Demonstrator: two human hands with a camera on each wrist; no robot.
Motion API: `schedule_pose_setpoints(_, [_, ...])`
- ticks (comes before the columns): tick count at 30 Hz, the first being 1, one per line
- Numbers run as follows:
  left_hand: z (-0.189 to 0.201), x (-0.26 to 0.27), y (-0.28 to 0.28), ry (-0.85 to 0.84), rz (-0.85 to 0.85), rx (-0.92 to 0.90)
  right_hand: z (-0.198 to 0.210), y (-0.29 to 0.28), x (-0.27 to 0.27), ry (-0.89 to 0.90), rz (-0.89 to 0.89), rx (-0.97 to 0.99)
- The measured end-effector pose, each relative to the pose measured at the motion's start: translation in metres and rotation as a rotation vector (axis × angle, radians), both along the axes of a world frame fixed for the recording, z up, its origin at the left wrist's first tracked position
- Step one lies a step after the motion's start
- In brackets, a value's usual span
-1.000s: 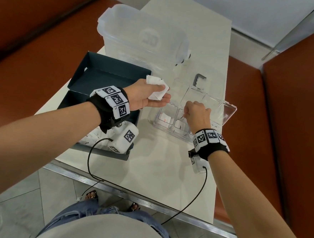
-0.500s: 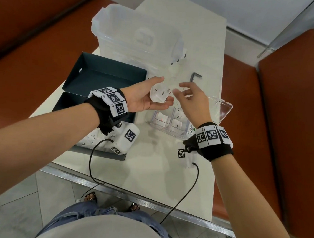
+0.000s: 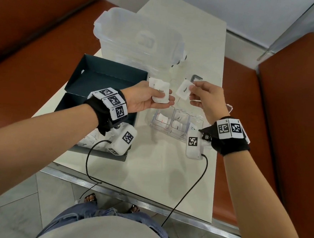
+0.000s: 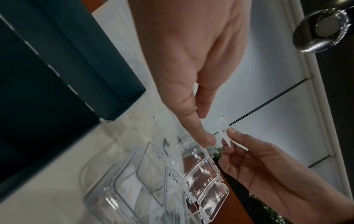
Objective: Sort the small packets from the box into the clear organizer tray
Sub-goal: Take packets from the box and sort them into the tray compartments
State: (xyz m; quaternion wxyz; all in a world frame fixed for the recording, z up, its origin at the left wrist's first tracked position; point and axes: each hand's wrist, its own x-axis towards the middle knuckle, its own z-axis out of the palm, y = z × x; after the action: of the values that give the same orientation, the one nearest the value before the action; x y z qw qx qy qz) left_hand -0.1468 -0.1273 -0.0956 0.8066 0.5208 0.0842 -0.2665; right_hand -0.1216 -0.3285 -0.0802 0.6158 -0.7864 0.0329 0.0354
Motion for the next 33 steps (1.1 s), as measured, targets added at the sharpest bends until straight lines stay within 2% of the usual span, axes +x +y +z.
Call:
schedule_pose_setpoints(4, [0.000, 0.000, 0.000, -0.027, 0.035, 0.034, -0.004, -0.006, 0.003, -0.040, -0.012, -0.163])
schedule_pose_setpoints(9, [0.000, 0.000, 0.000, -0.045, 0.058, 0.056, -0.029, -0.018, 0.000, -0.127, 0.090, -0.638])
schedule_pose_setpoints(13, [-0.001, -0.002, -0.002, -0.041, 0.052, 0.054, -0.051, -0.017, -0.003, -0.134, 0.085, -0.878])
schedule_pose_setpoints(22, [-0.002, -0.002, -0.002, -0.035, 0.056, 0.053, -0.081, -0.008, -0.013, -0.202, 0.096, -1.127])
schedule_pose_setpoints(28, [-0.003, -0.001, 0.001, -0.026, 0.052, 0.060, -0.084, 0.000, -0.008, -0.140, 0.111, -1.210])
schedule_pose_setpoints(33, [-0.001, 0.000, 0.000, 0.046, 0.061, 0.006, -0.079, 0.003, -0.008, -0.121, 0.112, -1.211])
